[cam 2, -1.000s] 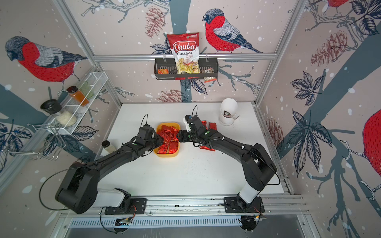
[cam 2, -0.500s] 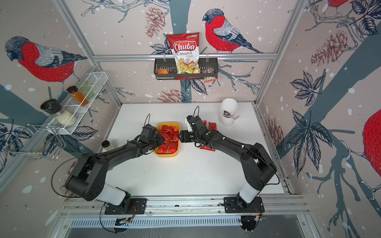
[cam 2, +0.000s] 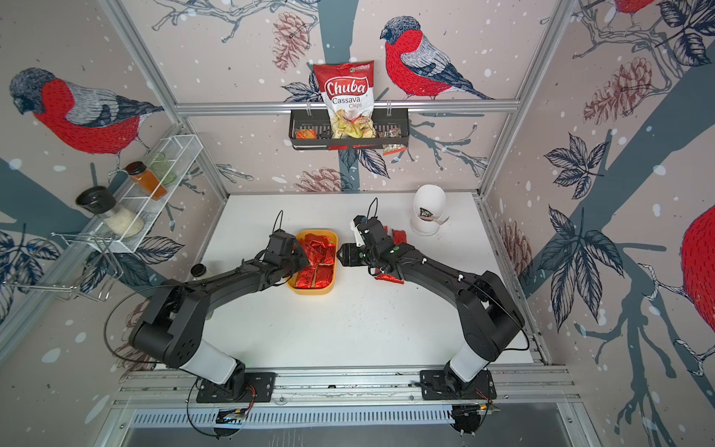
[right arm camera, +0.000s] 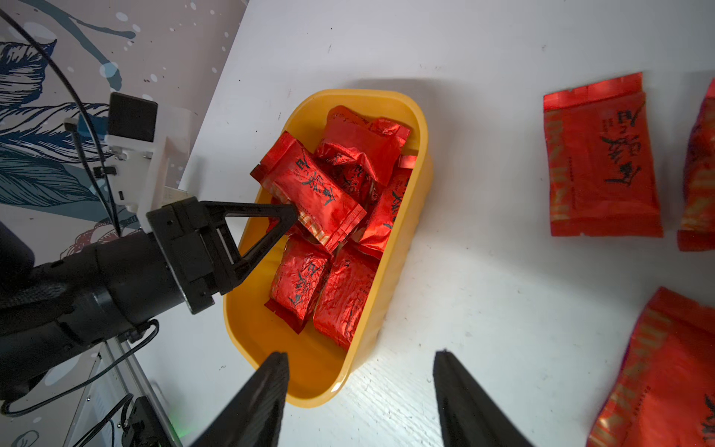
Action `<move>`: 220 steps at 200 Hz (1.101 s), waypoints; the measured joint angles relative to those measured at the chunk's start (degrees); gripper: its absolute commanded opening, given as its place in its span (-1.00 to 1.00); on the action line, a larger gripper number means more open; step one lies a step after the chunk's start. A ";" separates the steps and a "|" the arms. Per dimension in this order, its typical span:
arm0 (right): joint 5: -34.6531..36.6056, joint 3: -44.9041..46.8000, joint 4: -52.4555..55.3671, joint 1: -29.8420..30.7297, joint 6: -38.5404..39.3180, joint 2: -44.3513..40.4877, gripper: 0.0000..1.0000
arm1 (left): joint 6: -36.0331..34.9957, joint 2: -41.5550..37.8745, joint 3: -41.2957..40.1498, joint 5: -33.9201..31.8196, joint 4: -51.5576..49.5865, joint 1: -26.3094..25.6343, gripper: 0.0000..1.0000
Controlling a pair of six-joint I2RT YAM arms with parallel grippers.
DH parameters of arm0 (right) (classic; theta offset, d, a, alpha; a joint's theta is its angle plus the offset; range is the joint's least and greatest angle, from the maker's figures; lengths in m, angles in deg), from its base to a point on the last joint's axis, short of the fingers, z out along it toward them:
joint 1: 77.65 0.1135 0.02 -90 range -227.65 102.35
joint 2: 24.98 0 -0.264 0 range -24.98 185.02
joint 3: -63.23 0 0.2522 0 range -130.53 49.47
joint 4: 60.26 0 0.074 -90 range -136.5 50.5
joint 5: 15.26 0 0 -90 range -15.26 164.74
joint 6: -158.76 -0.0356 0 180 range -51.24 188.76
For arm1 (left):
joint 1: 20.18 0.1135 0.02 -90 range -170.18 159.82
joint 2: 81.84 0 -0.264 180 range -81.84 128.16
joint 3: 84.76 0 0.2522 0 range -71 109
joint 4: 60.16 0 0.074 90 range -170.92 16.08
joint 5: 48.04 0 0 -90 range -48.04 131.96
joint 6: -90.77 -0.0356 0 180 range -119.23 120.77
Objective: Take the tea bags out of the storage box
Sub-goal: Pick up the tea bag from the storage box, then place the tea bag at the center of the board.
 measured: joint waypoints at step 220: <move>0.09 12.17 6.69 -16.83 1.68 -26.08 0.32 | -22.69 18.78 27.17 27.58 -21.59 -12.87 -1.00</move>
